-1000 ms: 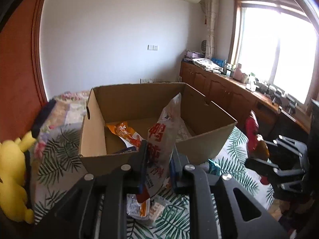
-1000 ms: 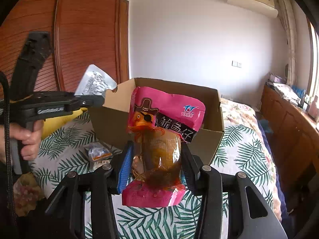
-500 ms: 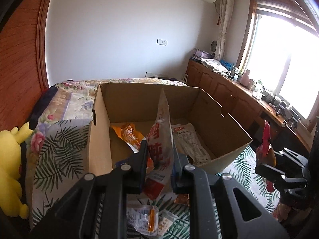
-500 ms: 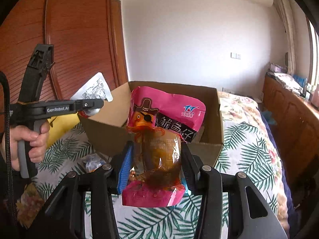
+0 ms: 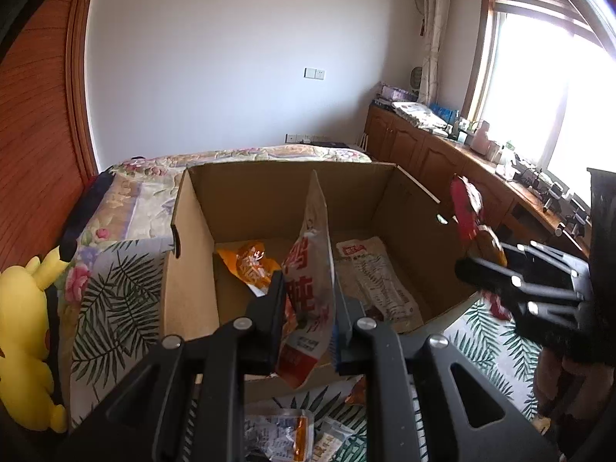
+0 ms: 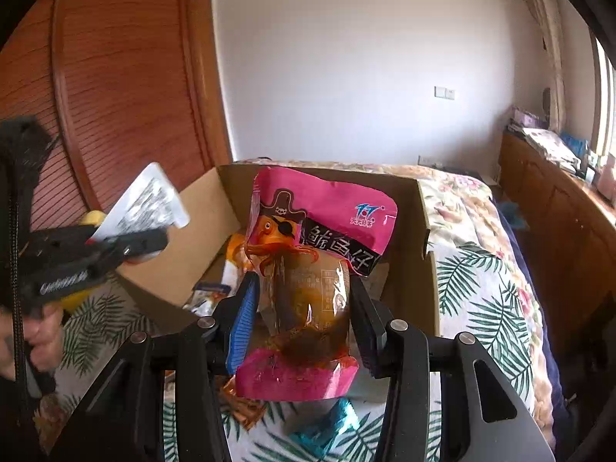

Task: Organize snacks
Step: 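Open the left tool over the box while the right tool lowers and releases the pink packet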

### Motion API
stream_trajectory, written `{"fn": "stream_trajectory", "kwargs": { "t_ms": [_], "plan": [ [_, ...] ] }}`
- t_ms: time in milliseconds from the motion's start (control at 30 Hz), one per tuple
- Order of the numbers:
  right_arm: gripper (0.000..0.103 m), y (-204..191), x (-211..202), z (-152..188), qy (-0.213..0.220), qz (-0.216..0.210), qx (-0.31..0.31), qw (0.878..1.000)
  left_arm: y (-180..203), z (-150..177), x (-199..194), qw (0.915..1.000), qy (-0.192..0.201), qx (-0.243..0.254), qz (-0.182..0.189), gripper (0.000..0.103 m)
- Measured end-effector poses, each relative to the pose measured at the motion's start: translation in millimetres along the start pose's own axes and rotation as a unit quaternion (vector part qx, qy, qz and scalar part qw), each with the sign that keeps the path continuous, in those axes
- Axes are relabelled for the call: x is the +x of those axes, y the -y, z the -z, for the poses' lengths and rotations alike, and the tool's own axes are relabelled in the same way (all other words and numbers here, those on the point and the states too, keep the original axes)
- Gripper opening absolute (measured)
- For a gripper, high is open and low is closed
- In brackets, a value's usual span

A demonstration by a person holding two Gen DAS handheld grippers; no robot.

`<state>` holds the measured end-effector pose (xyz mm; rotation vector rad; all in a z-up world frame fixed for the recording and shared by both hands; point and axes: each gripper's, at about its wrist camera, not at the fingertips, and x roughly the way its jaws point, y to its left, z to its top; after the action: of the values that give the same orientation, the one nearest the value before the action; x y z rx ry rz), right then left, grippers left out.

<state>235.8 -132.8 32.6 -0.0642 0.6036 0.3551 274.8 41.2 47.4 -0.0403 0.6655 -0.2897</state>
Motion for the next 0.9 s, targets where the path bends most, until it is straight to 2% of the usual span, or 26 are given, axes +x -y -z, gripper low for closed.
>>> {"fn": "stream_trajectory", "kwargs": {
  "t_ms": [200, 400, 633, 900],
  "plan": [
    [0.046, 11.0, 12.9, -7.8, -0.013, -0.021, 0.048, 0.999, -1.4, 5.3, 3.9, 0.9999, -0.004, -0.006, -0.011, 0.032],
    [0.046, 7.1, 18.6, -11.1, -0.015, -0.004, 0.036, 0.999, 0.9, 9.2, 1.7, 0.9998, -0.001, 0.002, -0.019, 0.043],
    [0.047, 3.0, 27.4, -16.8, -0.020, 0.016, 0.034, 0.999, 3.0, 10.7, -4.2, 0.9992, 0.004, 0.017, -0.037, 0.050],
    [0.054, 6.8, 31.7, -8.6, -0.017, -0.005, 0.052, 0.998, 4.7, 15.4, -10.0, 0.9980, 0.008, 0.040, -0.049, 0.053]
  ]
}}
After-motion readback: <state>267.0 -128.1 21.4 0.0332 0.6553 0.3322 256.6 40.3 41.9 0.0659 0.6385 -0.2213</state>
